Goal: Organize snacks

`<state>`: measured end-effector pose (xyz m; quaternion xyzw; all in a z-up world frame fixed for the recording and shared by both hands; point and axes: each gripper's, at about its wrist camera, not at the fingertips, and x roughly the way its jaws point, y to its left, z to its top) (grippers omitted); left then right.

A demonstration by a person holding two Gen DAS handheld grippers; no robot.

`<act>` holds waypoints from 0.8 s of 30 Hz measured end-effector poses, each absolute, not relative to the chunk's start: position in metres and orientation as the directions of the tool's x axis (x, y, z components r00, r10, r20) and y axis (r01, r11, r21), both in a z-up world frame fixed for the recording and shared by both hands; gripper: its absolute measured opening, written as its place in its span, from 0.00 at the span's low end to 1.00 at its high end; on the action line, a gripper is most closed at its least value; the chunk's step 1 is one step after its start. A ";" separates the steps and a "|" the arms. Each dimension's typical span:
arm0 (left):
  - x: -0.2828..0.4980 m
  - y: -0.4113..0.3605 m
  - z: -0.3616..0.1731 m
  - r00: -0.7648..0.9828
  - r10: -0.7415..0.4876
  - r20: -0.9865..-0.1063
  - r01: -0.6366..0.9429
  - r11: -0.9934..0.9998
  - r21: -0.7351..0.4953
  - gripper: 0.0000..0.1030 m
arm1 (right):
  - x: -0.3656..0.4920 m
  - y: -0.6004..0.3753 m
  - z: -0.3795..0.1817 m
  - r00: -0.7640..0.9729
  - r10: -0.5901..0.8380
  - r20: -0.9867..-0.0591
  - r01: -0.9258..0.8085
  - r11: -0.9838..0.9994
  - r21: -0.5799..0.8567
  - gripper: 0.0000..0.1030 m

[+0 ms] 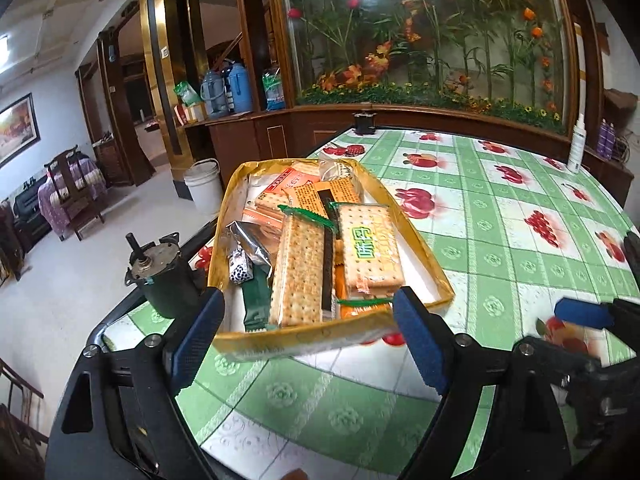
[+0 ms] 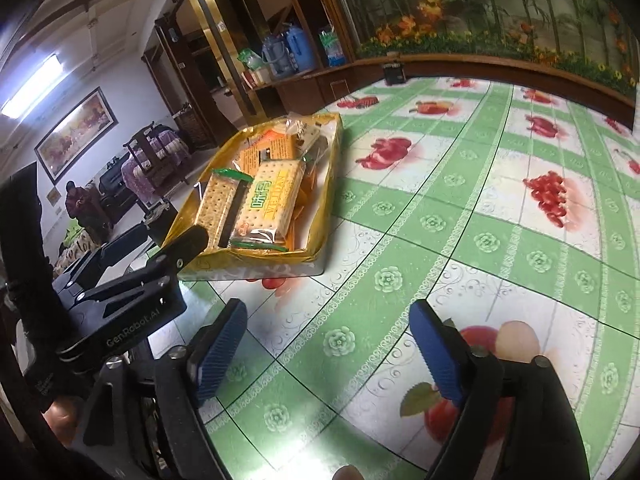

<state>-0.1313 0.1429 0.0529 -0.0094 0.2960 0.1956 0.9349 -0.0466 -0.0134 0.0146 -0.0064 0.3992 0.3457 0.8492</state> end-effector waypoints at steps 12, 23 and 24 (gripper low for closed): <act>-0.140 0.139 0.060 0.721 0.424 -0.548 -0.436 0.892 0.117 0.84 | -0.046 -0.025 0.018 0.462 0.602 -0.651 -0.583 0.759 0.288 0.93; -0.123 0.149 0.035 0.647 0.468 -0.602 -0.474 0.865 0.163 0.84 | -0.050 -0.022 0.018 0.451 0.618 -0.643 -0.609 0.740 0.285 0.94; -0.122 0.149 0.034 0.645 0.467 -0.605 -0.475 0.865 0.162 0.84 | -0.050 -0.021 0.017 0.450 0.618 -0.644 -0.610 0.740 0.283 0.94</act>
